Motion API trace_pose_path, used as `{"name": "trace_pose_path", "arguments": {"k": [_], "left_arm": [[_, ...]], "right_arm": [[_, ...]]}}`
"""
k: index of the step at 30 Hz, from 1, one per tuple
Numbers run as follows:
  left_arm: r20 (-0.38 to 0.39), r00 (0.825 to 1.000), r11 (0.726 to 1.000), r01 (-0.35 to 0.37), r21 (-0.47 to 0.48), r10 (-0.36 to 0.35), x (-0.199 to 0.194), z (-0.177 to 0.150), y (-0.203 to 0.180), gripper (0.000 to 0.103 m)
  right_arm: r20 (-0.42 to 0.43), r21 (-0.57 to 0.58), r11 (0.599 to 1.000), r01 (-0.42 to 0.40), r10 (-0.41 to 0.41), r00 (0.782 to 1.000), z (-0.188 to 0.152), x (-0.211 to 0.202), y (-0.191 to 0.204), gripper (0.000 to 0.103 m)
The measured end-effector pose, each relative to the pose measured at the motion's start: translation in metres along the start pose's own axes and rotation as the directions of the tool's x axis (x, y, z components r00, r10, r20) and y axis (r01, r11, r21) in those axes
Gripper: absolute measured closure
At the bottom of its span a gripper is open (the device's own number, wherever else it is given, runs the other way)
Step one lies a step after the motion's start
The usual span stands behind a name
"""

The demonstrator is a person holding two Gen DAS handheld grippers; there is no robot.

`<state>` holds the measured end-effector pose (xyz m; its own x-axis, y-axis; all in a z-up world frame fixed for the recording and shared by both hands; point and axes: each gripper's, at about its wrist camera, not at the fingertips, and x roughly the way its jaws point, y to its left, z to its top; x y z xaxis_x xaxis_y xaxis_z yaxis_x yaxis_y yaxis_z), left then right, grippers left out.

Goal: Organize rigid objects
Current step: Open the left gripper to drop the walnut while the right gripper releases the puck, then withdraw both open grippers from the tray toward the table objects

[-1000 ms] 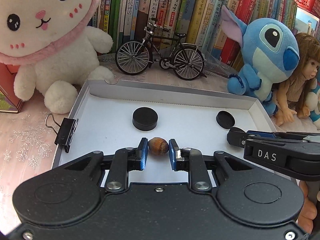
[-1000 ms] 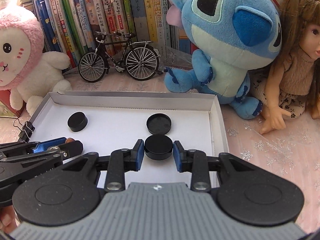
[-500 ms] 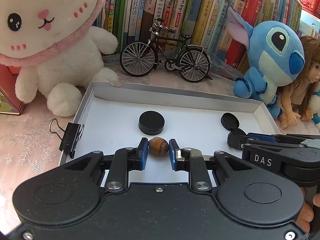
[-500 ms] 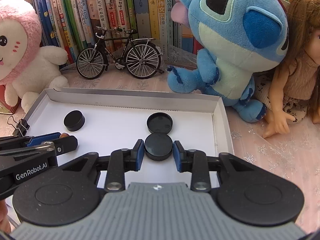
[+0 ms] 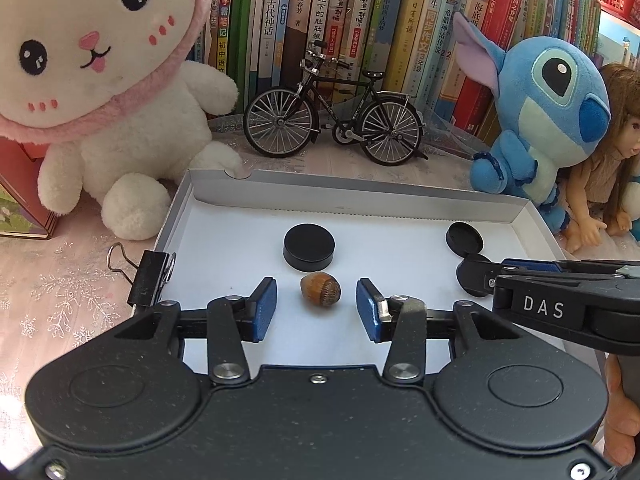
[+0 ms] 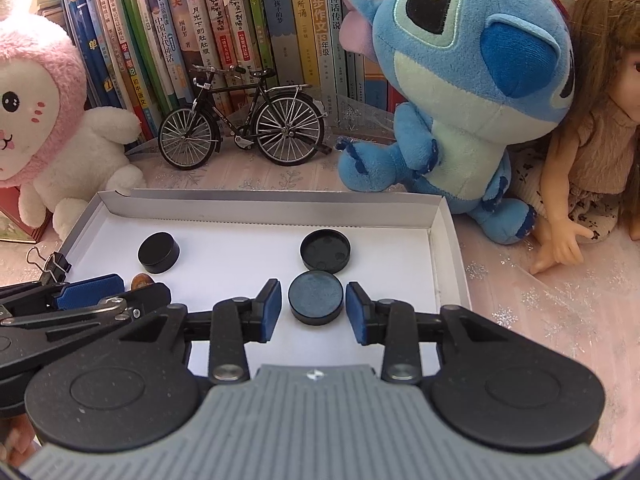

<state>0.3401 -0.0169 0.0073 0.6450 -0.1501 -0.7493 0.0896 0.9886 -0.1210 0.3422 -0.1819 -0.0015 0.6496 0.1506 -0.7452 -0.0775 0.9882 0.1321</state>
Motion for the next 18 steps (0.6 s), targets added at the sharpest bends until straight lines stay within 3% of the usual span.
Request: {"name": "trace_pose_path", "arguments": {"k": [6,11,18], "left_arm": [[0.000,1.000,1.000,-0.001,-0.022,0.001,-0.011,0.002,0.007,0.050],[0.061,0.998,0.999,-0.004,-0.032,0.006,-0.035,0.005,0.011,0.028],[0.111,0.994,1.000,-0.003,0.025,0.000,-0.069,-0.004,0.006,0.023]], "right_arm": [[0.030,0.009,1.000,-0.018,0.018,0.999,-0.001,-0.018,-0.004,0.040],[0.088,0.002,0.999,-0.034,0.034,0.996,-0.001,-0.043,-0.009,0.026],[0.152,-0.006,0.997,-0.073,0.073,0.986,-0.011,-0.077,-0.012,0.018]]}}
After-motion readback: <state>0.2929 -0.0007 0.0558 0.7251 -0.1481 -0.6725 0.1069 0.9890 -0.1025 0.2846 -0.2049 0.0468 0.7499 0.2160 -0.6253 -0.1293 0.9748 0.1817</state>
